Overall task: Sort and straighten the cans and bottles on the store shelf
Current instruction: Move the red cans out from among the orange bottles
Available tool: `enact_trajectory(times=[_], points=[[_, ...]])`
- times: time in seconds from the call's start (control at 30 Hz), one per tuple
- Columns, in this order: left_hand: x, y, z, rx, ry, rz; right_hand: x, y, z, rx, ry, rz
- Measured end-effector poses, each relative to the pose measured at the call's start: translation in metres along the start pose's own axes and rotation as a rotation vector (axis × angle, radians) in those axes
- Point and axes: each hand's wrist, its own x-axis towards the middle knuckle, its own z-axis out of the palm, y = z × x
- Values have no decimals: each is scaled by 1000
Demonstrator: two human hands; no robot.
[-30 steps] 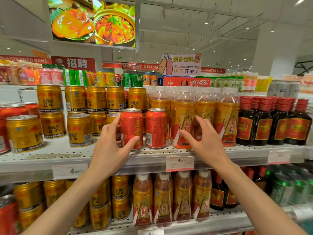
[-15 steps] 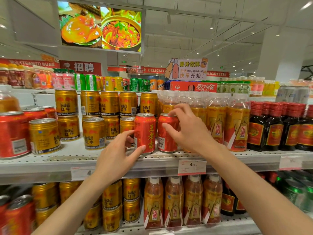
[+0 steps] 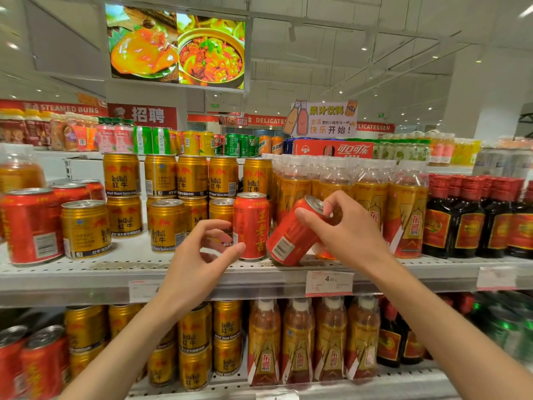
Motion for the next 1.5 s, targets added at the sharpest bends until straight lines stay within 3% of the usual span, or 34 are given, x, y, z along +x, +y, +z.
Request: enact_trajectory(times=[0.23,0.5,0.73,1.1,1.5], points=[[-31,24,21,-27,-271,10,-33,0,-5,369,-88,178],[-46,14,-8,15,-297,-86,-60,-13,24,544,-224,292],[-54,-24,-80,-22,-306,-122,-79,-58,80,598,-232,364],[-59,-85,-254,-50,-345,-53,-120,-182,210,617,-155,454],[-55,-98,-343,89,-267,-33,-101,-252,262,600,-214,298]])
